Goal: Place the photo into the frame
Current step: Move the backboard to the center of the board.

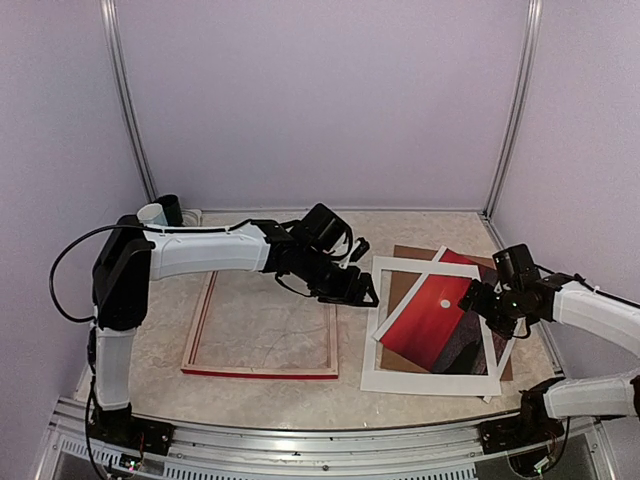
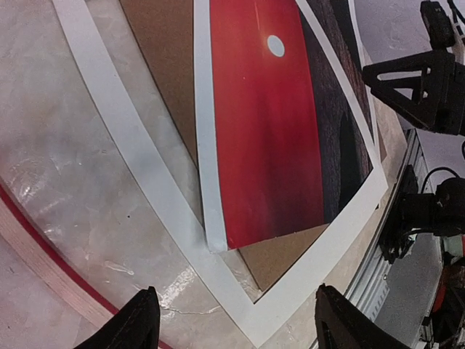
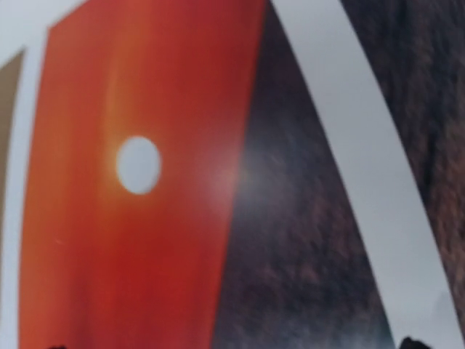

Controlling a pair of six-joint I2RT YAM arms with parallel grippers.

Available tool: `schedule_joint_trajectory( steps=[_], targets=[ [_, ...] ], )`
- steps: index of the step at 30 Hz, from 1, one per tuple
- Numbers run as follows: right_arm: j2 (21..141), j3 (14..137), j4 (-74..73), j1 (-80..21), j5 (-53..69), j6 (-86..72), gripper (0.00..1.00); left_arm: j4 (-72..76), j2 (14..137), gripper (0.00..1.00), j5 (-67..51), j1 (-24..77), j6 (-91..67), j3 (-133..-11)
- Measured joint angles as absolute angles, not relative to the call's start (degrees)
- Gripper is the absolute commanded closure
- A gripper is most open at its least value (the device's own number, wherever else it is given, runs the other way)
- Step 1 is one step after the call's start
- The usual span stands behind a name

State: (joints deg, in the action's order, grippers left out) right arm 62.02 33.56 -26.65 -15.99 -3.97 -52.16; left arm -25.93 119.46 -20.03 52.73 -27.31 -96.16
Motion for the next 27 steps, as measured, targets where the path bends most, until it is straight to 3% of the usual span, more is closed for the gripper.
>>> schedule_joint_trajectory(
  steps=[8,20,27],
  targets=[
    [57.82,29.58,-32.08,-15.7,-1.08,-55.81,0.01,-25.96,123.72,0.27,-23.27,57.39,-25.85,-96.18],
    [40.86,26.24,-45.28,-15.68,2.13,-63.31,0.01,-25.87,124.95,0.25,-23.27,60.03,-24.08,-94.3],
    [48.07,26.57,-46.87,-16.12,1.3,-64.6,0.01,-24.75,126.54,0.25,-22.17,60.29,-23.97,-95.0]
  ],
)
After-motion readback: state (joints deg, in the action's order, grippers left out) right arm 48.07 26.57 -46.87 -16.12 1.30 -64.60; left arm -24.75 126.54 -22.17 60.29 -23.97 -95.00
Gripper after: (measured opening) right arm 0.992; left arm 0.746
